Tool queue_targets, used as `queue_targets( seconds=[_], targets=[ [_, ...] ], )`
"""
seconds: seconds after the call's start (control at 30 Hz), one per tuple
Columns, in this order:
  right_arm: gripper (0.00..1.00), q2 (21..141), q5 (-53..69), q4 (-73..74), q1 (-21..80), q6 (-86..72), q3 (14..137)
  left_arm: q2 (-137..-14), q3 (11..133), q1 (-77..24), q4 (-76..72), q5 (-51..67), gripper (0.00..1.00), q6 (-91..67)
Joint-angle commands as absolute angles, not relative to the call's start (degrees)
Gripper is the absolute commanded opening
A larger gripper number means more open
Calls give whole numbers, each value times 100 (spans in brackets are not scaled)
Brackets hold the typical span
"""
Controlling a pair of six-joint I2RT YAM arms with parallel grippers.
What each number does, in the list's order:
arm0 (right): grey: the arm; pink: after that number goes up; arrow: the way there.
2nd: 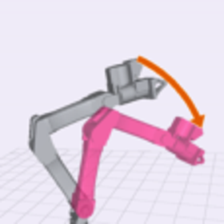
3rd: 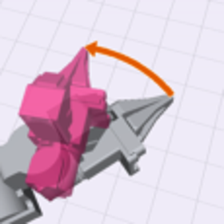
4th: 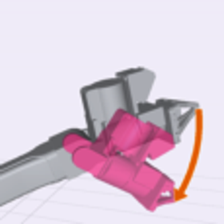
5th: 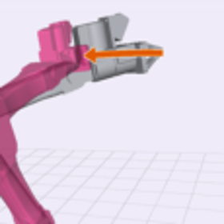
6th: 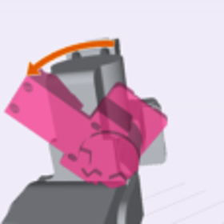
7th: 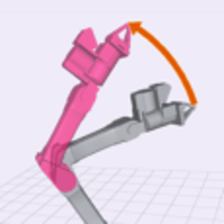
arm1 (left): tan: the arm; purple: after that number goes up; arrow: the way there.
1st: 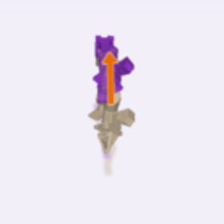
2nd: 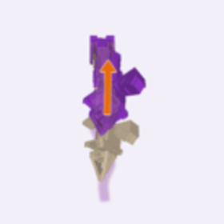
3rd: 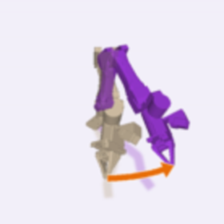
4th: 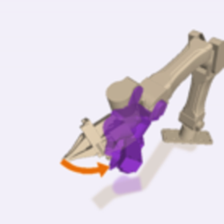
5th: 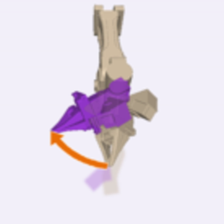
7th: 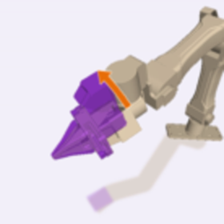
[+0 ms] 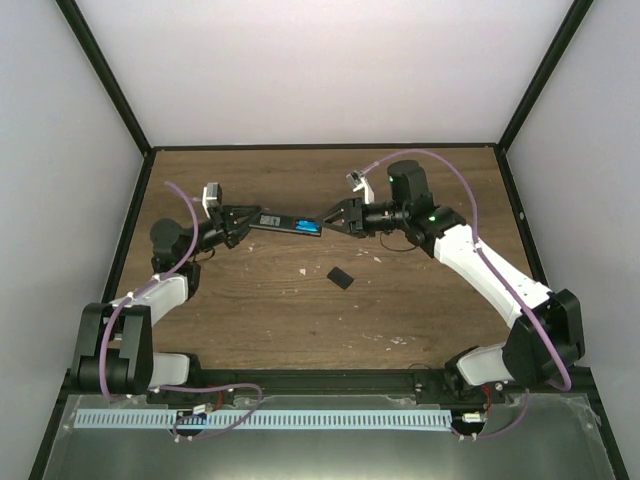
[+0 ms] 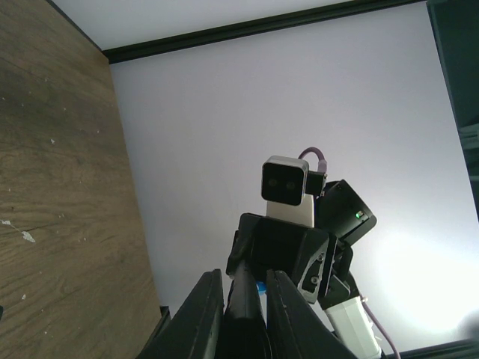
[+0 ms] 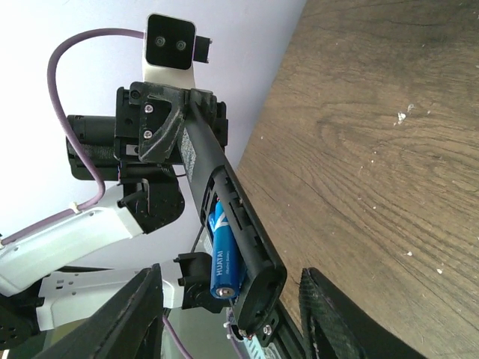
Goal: Load the batteries into the remote control
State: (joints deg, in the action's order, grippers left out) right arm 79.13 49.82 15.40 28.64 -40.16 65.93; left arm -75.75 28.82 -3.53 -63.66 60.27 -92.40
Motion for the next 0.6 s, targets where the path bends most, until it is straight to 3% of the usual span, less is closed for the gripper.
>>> queue_targets(
  seconds=[0.0, 0.57],
  targets=[
    [42, 7961, 5208, 1526, 2830, -4058, 6732, -7501, 3032, -369, -6478, 6015, 0, -9186],
    [40, 8070, 5422, 1408, 2826, -4161, 6727, -7523, 3015, -369, -6539, 6002, 0, -9220]
  ],
)
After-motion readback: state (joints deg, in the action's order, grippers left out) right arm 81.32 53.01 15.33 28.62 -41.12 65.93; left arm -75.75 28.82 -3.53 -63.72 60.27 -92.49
